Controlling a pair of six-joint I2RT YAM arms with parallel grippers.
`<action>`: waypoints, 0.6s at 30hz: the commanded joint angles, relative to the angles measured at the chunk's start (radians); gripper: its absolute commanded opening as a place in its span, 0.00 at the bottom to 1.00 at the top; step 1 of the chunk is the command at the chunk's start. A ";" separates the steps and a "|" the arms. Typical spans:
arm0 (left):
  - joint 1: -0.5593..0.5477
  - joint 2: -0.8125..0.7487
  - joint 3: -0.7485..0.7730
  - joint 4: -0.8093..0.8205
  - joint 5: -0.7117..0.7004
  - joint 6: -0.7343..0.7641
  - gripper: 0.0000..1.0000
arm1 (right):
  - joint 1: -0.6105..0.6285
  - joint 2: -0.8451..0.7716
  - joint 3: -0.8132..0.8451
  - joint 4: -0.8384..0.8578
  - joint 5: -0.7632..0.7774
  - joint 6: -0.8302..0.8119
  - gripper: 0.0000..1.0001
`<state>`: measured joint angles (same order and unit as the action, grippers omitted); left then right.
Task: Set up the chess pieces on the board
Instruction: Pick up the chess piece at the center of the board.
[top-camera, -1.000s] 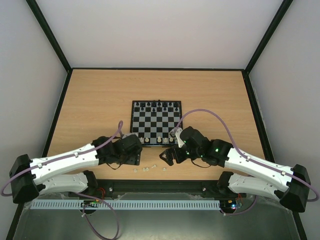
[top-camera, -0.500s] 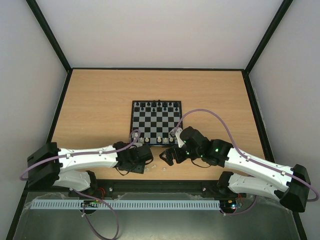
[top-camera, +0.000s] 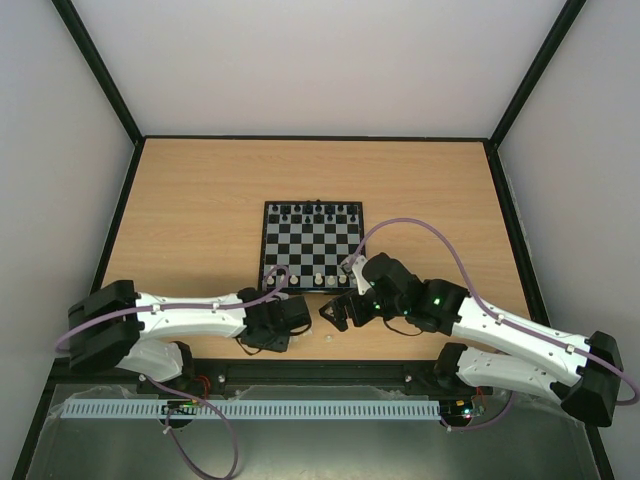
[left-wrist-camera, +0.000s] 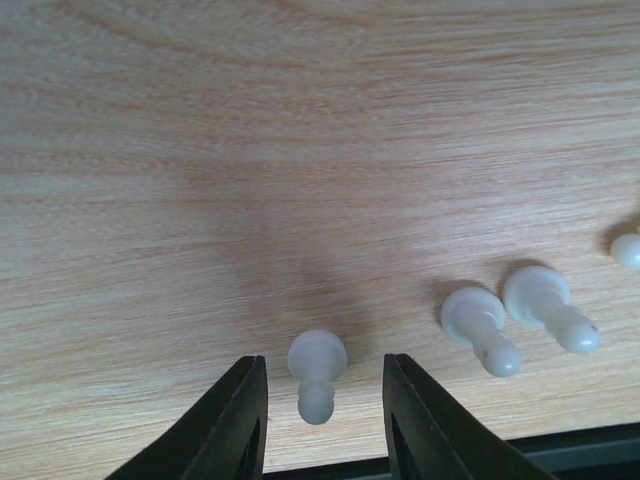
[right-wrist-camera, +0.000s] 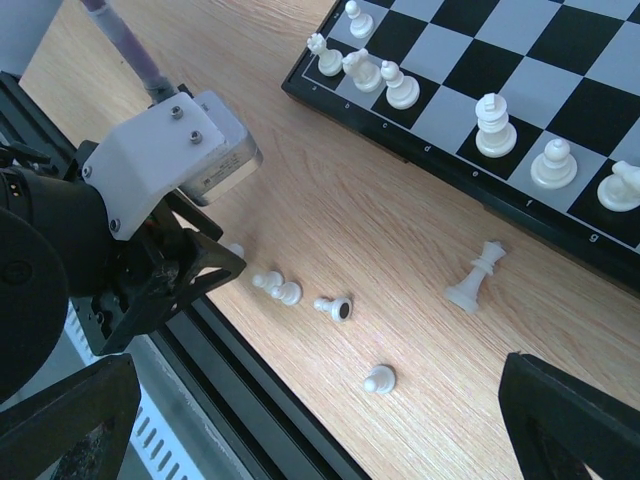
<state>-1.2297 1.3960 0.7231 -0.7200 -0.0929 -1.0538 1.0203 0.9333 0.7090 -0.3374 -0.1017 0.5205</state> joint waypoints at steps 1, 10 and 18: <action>-0.003 0.011 -0.020 -0.016 0.002 -0.005 0.31 | -0.003 -0.019 -0.015 -0.009 -0.011 -0.002 0.99; 0.011 0.003 -0.028 -0.011 -0.003 0.001 0.06 | -0.003 -0.019 -0.017 -0.008 -0.011 -0.001 0.99; 0.103 -0.011 0.080 -0.090 -0.051 0.102 0.02 | -0.003 -0.025 -0.016 -0.010 -0.006 0.001 0.99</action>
<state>-1.1793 1.3975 0.7216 -0.7383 -0.1040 -1.0199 1.0203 0.9291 0.7074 -0.3374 -0.1047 0.5209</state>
